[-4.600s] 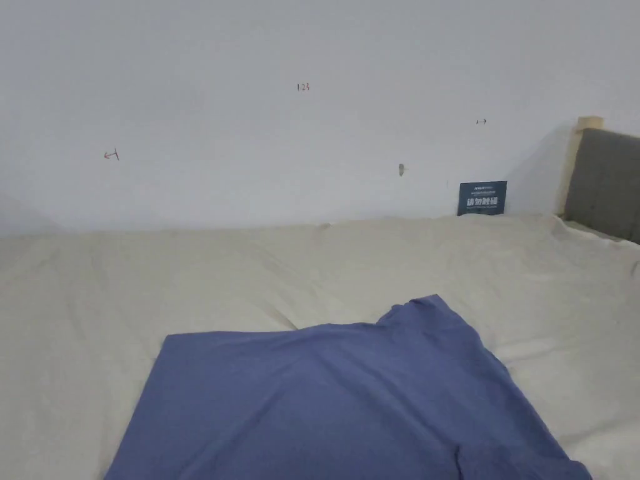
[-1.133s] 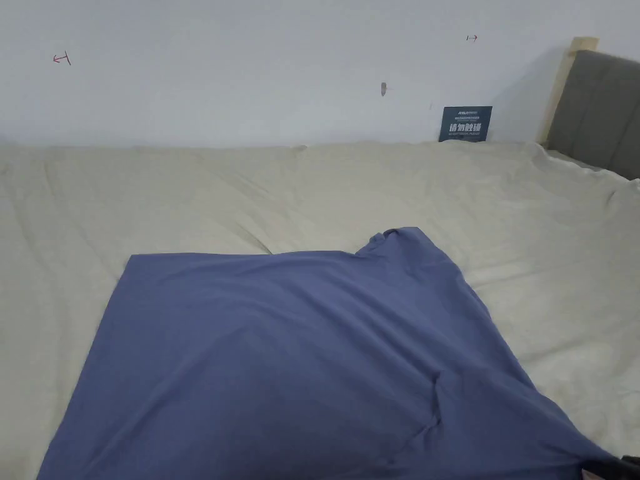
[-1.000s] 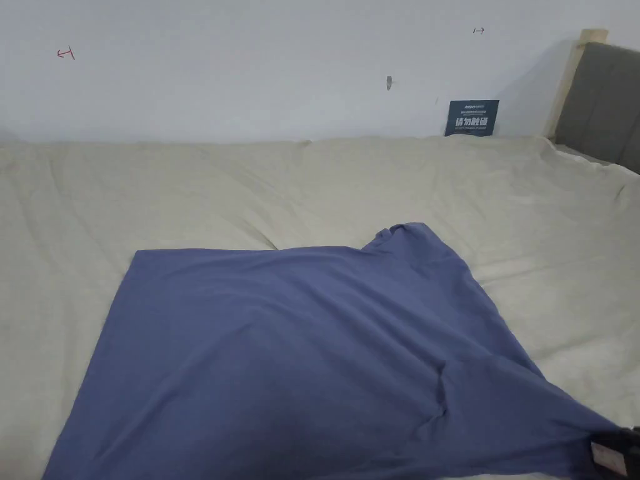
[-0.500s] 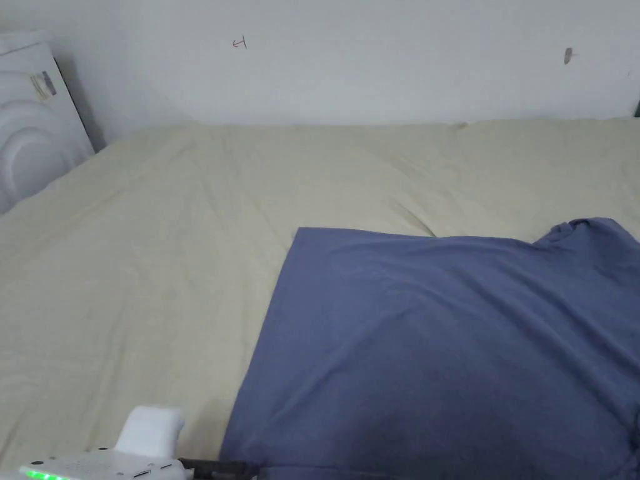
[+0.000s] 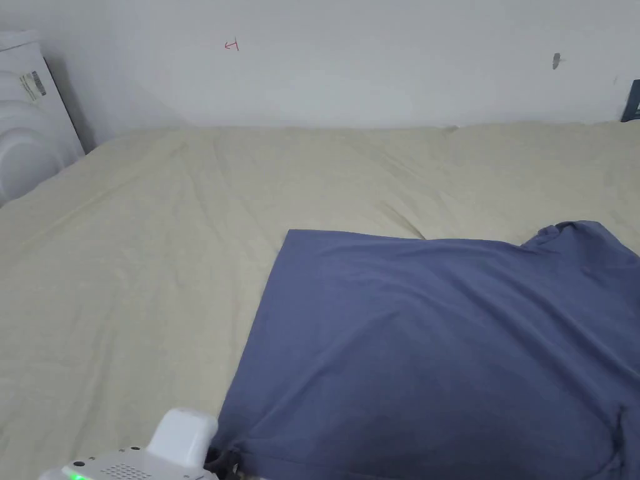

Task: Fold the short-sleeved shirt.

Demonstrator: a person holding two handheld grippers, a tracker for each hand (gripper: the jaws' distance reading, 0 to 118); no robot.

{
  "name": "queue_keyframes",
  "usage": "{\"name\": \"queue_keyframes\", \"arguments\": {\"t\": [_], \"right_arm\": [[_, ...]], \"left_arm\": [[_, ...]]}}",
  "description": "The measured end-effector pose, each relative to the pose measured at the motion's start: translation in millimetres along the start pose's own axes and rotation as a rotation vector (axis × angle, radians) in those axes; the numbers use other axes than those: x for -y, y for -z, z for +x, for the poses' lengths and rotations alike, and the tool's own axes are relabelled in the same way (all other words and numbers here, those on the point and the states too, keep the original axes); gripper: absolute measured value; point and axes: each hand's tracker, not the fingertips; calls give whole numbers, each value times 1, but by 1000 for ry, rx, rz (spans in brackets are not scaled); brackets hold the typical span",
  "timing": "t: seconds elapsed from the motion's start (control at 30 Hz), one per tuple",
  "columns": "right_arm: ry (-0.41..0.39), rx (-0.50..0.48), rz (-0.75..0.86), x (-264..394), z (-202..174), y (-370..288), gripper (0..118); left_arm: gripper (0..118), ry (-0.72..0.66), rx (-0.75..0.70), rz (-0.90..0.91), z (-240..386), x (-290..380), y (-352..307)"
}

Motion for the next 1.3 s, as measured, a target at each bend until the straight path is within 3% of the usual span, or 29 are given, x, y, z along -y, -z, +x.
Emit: {"name": "queue_keyframes", "arguments": {"t": [0.47,0.77,0.87,1.07,1.23,1.27,1.3], "right_arm": [[73,-10,128,12,13,-16,2],[64,29,189,-58,23,-22,2],[48,30,174,-104,36,-1,2],[135,47,32,-186,68,70,2],[142,91,-83,-222,76,133,3],[139,111,-101,-224,76,142,8],[135,123,-100,-224,75,148,22]], "left_arm": [[4,-63,-18,148,9,-29,-26],[4,-19,-24,163,6,-107,3],[4,-18,-58,151,0,-133,30],[4,-76,-73,71,-17,-175,90],[4,-94,-84,-31,-18,-188,126],[4,-101,-77,-45,-19,-189,130],[5,-111,-73,-58,-20,-190,133]]}}
